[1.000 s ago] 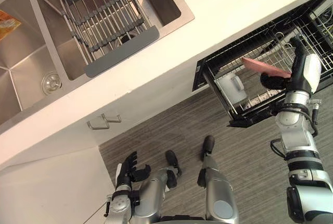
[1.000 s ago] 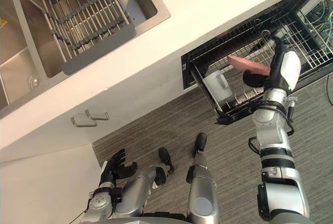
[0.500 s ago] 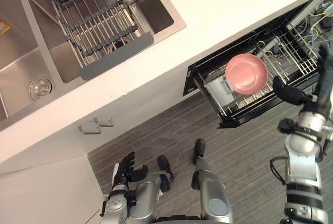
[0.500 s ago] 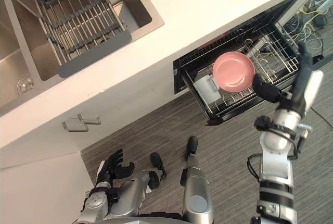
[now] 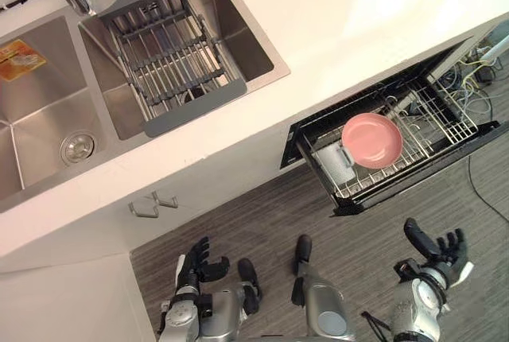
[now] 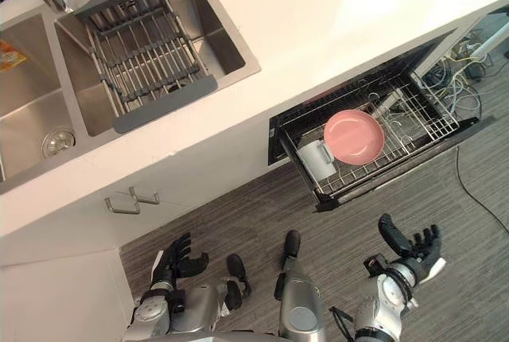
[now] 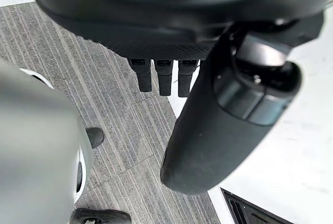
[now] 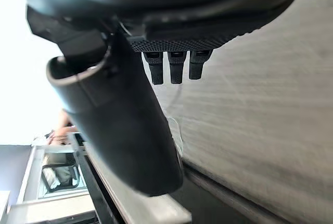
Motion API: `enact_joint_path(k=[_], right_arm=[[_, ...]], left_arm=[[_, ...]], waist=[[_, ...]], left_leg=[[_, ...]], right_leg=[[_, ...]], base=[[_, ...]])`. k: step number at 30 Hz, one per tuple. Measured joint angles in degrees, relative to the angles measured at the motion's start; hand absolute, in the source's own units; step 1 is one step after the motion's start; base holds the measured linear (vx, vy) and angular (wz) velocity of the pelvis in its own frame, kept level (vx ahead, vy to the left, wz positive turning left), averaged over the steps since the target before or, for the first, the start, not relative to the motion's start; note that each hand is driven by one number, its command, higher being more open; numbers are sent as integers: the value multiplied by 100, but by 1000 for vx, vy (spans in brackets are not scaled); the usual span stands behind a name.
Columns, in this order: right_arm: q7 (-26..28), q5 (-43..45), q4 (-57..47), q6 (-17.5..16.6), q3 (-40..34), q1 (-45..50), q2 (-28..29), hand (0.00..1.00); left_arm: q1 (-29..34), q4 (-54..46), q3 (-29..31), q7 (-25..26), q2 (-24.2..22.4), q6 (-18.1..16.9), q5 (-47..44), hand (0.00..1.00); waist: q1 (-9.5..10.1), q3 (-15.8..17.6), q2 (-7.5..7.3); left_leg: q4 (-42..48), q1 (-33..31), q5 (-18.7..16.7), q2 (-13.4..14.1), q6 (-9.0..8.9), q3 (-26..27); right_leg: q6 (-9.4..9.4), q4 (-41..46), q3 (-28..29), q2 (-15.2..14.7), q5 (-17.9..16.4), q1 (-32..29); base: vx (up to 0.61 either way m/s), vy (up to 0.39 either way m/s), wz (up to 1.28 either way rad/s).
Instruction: Walk over to the sink, pick up the cup, carry it to the dishwasher, place the cup inside the dishwasher, then close the dishwasher door
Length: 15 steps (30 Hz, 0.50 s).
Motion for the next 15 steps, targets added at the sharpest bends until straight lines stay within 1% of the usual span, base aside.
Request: enact_joint_path(k=[1, 2, 3, 4, 5, 6, 7, 8, 10, 12, 14, 15], right_arm=[[214, 461, 473, -5, 126, -371, -75, 90], [320, 670, 642, -7, 185, -520, -120, 90], [487, 1011, 943, -6, 282, -850, -220, 90], [531, 1279, 1104, -133, 315, -1030, -230, 90], [614, 1441, 1216, -174, 403, -1116, -336, 90], [624, 1494, 1257, -174, 427, -1155, -373, 90], [655, 1677, 1402, -190, 442, -1407, -540, 90], [667, 1748, 1456, -208, 480, -1654, -733, 90], [700, 1748, 1642, -208, 714, -2135, -1036, 90], [703, 1747, 1727, -198, 1029, -2617, -1296, 90], [722, 1746, 1782, -167, 1396, -3220, -1562, 90], [728, 1743, 1783, -150, 1495, -3378, -1617, 90]], left_arm=[[-11, -4, -1, -7, 3, -2, 0, 90], [-22, -4, -4, -16, 2, -2, 0, 90], [-31, -9, -18, -30, -8, -4, 1, 90], [-25, 0, -15, -32, -12, -4, 0, 90], [-17, 4, -14, -33, -1, -2, 2, 90], [-17, 4, -13, -33, 1, -2, 2, 90], [-22, -4, -15, -44, 2, -5, 3, 90], [-29, -41, -16, -71, -2, -12, 3, 90], [-29, -102, -13, -112, 19, -17, 3, 90], [-34, -182, -19, -143, 16, -21, 3, 90], [-55, -252, -19, -146, 8, -38, 2, 90], [-56, -261, -18, -146, 11, -45, 2, 90]], waist=[[64, 9, 17], [84, 20, 37], [111, 57, 103], [120, 91, 160], [122, 124, 208], [122, 131, 216], [119, 167, 276], [121, 225, 330], [134, 331, 377], [172, 411, 442], [306, 479, 547], [322, 501, 572]], left_leg=[[-75, -8, 65, -26, -28, -16], [-110, -22, 95, -39, -42, -42], [-166, -58, 148, -61, -31, -106], [-194, -92, 191, -81, -58, -173], [-208, -131, 222, -102, -68, -239], [-209, -143, 228, -107, -73, -253], [-217, -217, 268, -141, -67, -316], [-231, -266, 310, -168, -28, -352], [-210, -329, 346, -193, 30, -377], [-166, -440, 349, -210, 35, -418], [-92, -575, 368, -211, 40, -490], [-76, -601, 383, -210, 45, -525]], right_leg=[[-1, 2, -15, -8, -1, -49], [-1, 1, -32, -18, -1, -65], [-1, -5, -94, -34, 0, -86], [0, -22, -163, -53, 4, -91], [2, -27, -218, -69, 7, -102], [3, -27, -226, -74, 10, -110], [6, -46, -277, -106, 44, -146], [3, -98, -311, -126, 103, -157], [-15, -203, -335, -139, 211, -149], [-38, -343, -378, -145, 333, -150], [-76, -473, -468, -139, 426, -147], [-86, -485, -502, -138, 435, -144]], base=[[39, -7, 7], [53, -9, 18], [33, -4, 29], [31, 1, 36], [17, 3, 26], [-2, 13, 24], [-30, 24, 20], [-41, 31, 21], [-86, 38, 13], [-105, 31, 12], [-92, 14, 19], [-67, 5, 26]])
